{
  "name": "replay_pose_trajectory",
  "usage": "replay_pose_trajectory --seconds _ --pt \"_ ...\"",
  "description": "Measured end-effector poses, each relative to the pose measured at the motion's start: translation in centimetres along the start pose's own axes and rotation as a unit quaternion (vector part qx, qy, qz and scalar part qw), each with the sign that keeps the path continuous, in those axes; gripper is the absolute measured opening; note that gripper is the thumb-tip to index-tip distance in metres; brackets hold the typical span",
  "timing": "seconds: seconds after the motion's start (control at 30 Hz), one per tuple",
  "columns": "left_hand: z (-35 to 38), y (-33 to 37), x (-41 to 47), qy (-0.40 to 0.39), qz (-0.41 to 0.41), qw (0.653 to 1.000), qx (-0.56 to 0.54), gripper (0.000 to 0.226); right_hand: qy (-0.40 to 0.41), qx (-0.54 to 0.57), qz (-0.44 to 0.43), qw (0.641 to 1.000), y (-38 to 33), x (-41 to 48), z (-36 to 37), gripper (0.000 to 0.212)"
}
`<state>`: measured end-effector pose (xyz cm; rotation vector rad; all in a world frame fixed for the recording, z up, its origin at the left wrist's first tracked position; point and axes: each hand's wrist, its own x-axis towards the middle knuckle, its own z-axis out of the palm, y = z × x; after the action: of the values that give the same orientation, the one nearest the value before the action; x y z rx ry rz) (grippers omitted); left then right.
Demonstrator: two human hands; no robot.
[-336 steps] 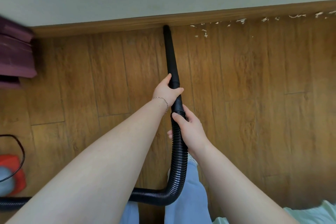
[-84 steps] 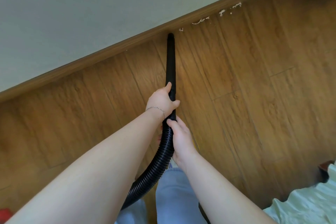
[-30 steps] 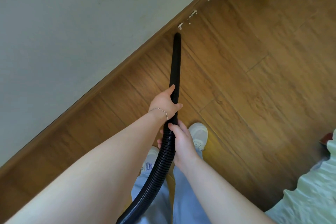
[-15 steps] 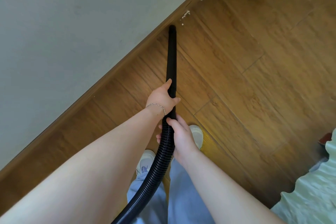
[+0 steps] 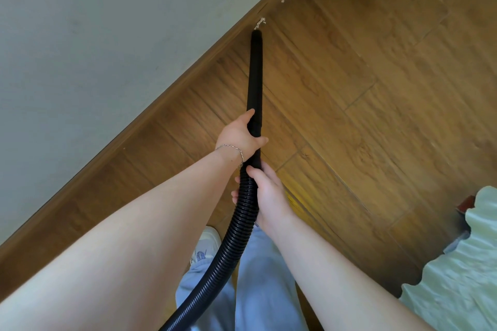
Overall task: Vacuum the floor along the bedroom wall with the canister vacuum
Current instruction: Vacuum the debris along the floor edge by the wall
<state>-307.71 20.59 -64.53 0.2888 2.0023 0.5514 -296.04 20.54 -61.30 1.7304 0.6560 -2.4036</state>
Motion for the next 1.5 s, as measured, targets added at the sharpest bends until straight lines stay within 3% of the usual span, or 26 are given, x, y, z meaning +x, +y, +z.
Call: replay_pose_trajectory --seconds 0.2,0.5,0.67,0.87,1.1,1.5 --pt "-0.4 0.6 0.9 -0.007 0.013 0.999 -0.036 0.074 0.000 -0.030 -0.017 0.999 -1.0 1.0 -0.2 0.024" --pt "-0.1 0.8 1.9 0.009 0.017 0.995 -0.103 0.067 0.011 -0.087 -0.038 0.995 -1.7 1.8 0.1 0.049" --pt "-0.6 0.6 2.4 0.009 0.008 0.996 -0.088 0.067 0.001 -0.099 -0.062 0.993 -0.7 1.6 0.6 0.060" --pt "-1.3 0.4 3.0 -0.003 0.001 0.996 -0.091 0.066 -0.005 -0.137 -0.030 0.990 0.1 1.2 0.6 0.076" --pt "-1.0 2.6 4.6 -0.009 0.013 0.997 -0.081 0.066 -0.016 -0.145 -0.053 0.988 -1.0 1.7 -0.1 0.045" --pt "0.6 6.5 7.2 -0.007 0.018 0.997 -0.068 0.066 0.007 -0.167 -0.088 0.982 -4.9 3.4 -2.2 0.031"
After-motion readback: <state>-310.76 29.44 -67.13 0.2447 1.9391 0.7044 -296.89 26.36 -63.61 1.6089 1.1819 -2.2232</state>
